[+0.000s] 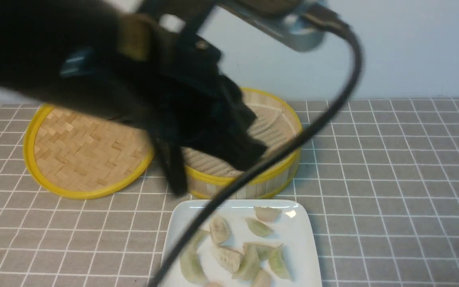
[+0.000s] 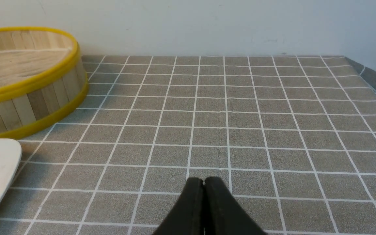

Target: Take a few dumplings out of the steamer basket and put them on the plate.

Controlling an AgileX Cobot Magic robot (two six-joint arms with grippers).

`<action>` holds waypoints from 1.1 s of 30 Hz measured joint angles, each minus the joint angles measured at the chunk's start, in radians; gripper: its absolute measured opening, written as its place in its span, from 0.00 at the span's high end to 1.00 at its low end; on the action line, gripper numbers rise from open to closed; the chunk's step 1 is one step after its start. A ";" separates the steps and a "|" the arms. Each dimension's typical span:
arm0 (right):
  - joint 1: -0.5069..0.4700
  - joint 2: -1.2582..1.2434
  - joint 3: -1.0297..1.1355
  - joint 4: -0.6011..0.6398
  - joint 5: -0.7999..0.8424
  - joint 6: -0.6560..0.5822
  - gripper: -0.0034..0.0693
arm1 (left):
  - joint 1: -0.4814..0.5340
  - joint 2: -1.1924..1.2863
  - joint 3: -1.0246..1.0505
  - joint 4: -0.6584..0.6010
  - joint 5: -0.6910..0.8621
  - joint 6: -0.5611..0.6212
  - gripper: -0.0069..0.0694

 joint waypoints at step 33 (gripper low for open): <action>0.000 0.000 0.000 0.000 0.000 0.004 0.97 | 0.140 -0.749 0.546 0.198 -0.225 -0.206 0.92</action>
